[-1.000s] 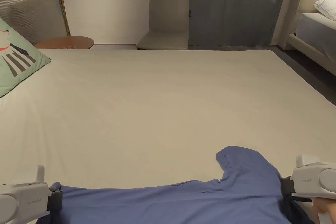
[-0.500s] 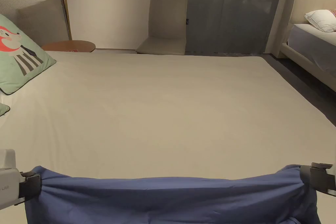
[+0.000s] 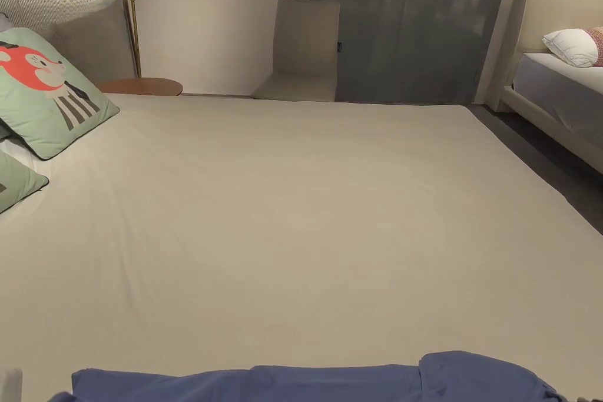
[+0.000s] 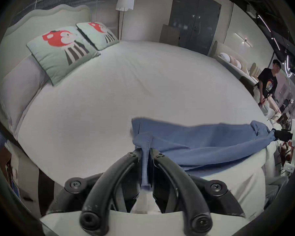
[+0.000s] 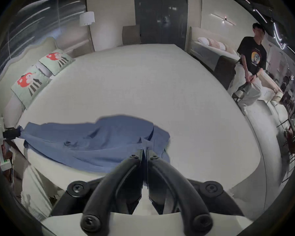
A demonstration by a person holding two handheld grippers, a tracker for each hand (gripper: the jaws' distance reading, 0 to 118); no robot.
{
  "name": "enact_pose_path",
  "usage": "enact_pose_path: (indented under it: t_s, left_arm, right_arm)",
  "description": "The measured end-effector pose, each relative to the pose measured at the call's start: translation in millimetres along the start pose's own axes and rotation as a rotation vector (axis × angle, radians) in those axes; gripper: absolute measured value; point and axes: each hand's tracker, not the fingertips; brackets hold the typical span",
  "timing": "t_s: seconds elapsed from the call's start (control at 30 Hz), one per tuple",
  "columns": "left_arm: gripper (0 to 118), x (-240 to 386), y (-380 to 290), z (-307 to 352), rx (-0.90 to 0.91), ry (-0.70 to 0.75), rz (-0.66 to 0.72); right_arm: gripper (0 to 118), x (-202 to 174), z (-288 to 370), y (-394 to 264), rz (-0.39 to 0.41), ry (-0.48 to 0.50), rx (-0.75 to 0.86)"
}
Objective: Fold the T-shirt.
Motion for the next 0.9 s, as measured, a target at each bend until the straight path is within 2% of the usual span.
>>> enact_pose_path:
  t_s: [0.1,0.3,0.33,0.37,0.4,0.43,0.47,0.5,0.53,0.7,0.8,0.9]
  left_arm:
    - [4,-9,-15,-14,-0.026,-0.002,0.019]
    - [4,-15,-25,-30,-0.046,0.011,0.037]
    - [9,-14,-26,-29,-0.040,0.014,0.035]
    - [19,-14,-26,-28,-0.036,0.023,0.031]
    - [39,-14,-27,-25,-0.027,0.045,0.019]
    - [69,-15,-27,-21,-0.010,0.061,0.012]
    - [90,-12,-27,-13,0.022,0.067,0.018]
    - [105,-11,-25,-5,0.072,0.050,0.033]
    - [109,-9,-22,5,0.134,0.032,0.046]
    - [109,26,8,45,0.437,0.009,0.021]
    - [108,58,25,66,0.551,-0.022,0.002]
    - [101,82,32,76,0.630,-0.036,-0.054]
  right_arm:
    - [3,2,-10,-16,0.010,-0.037,-0.029]
    - [3,6,-27,-28,-0.030,-0.053,-0.039]
    - [4,5,-27,-28,-0.030,-0.055,-0.032]
    - [6,4,-26,-29,-0.029,-0.059,-0.023]
    - [18,3,-23,-29,-0.025,-0.066,0.000]
    - [56,0,-18,-28,-0.016,-0.080,0.032]
    - [84,-3,-13,-27,0.006,-0.103,0.073]
    - [100,-6,-7,-26,0.026,-0.110,0.122]
    - [102,-11,2,-23,0.035,-0.119,0.191]
    - [101,-57,38,6,0.024,-0.168,0.477]
    - [102,-91,54,17,0.010,-0.184,0.634]
    - [99,-121,61,24,-0.004,-0.236,0.741]
